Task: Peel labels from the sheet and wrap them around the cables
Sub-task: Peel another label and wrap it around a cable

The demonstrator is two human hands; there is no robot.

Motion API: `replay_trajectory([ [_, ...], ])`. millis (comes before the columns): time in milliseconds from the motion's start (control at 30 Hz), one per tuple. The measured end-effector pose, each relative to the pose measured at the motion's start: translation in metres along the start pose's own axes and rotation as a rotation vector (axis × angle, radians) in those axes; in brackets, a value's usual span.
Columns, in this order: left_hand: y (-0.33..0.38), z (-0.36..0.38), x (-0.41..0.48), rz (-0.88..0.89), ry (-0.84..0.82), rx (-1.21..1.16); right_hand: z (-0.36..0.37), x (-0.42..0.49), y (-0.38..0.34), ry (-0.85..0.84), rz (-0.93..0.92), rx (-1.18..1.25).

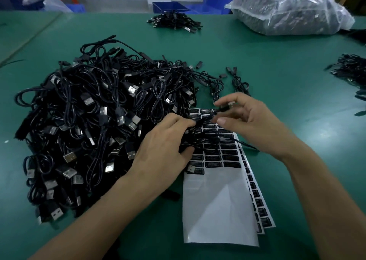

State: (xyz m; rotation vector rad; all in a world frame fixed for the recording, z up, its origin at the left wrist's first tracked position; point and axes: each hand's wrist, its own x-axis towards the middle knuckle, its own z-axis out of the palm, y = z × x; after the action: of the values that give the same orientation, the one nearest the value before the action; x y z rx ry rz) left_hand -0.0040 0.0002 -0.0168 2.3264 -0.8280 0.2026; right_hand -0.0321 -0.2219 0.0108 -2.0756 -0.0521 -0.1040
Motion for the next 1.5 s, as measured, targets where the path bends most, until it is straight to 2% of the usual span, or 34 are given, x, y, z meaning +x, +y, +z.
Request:
replay_trajectory([
  [100,0.001,0.002,0.0,0.002,-0.01,0.057,-0.001,0.0,0.01,-0.037,0.069,-0.282],
  [300,0.003,0.002,-0.002,0.141,-0.043,0.16,0.006,0.0,0.012,0.01,0.018,-0.294],
  [500,0.004,0.005,-0.005,0.122,-0.051,0.317,-0.005,-0.01,-0.009,0.047,-0.057,0.085],
  [633,0.007,0.001,-0.005,0.117,-0.047,0.587,-0.022,-0.017,-0.017,0.228,-0.139,0.314],
  [733,0.008,0.002,-0.007,0.097,-0.073,0.631,-0.033,-0.021,-0.022,0.317,-0.222,0.48],
  [833,0.008,0.0,-0.007,0.073,0.016,0.407,-0.029,-0.021,-0.024,0.25,-0.195,0.435],
  [933,0.015,-0.009,-0.003,-0.035,0.273,-0.181,-0.018,-0.021,-0.024,0.139,-0.177,0.361],
  [967,0.018,-0.013,-0.002,-0.03,0.369,-0.313,-0.014,-0.02,-0.024,0.122,-0.18,0.357],
  [1000,0.024,-0.019,-0.001,-0.003,0.44,-0.331,-0.011,-0.019,-0.024,0.109,-0.184,0.361],
  [1067,0.033,-0.025,-0.002,0.124,0.505,-0.147,-0.003,-0.018,-0.026,0.065,-0.194,0.387],
  [1167,0.038,-0.029,-0.001,0.226,0.373,0.135,0.01,-0.017,-0.033,-0.038,-0.213,0.497],
  [1300,0.046,-0.044,-0.001,0.17,0.164,0.196,0.014,-0.015,-0.041,-0.073,-0.265,0.54],
  [1400,0.044,-0.06,0.003,0.004,0.041,0.232,0.005,-0.016,-0.036,-0.02,-0.159,0.401],
  [1500,0.035,-0.067,0.003,-0.02,0.063,0.329,-0.006,-0.019,-0.021,-0.081,0.025,0.197],
])
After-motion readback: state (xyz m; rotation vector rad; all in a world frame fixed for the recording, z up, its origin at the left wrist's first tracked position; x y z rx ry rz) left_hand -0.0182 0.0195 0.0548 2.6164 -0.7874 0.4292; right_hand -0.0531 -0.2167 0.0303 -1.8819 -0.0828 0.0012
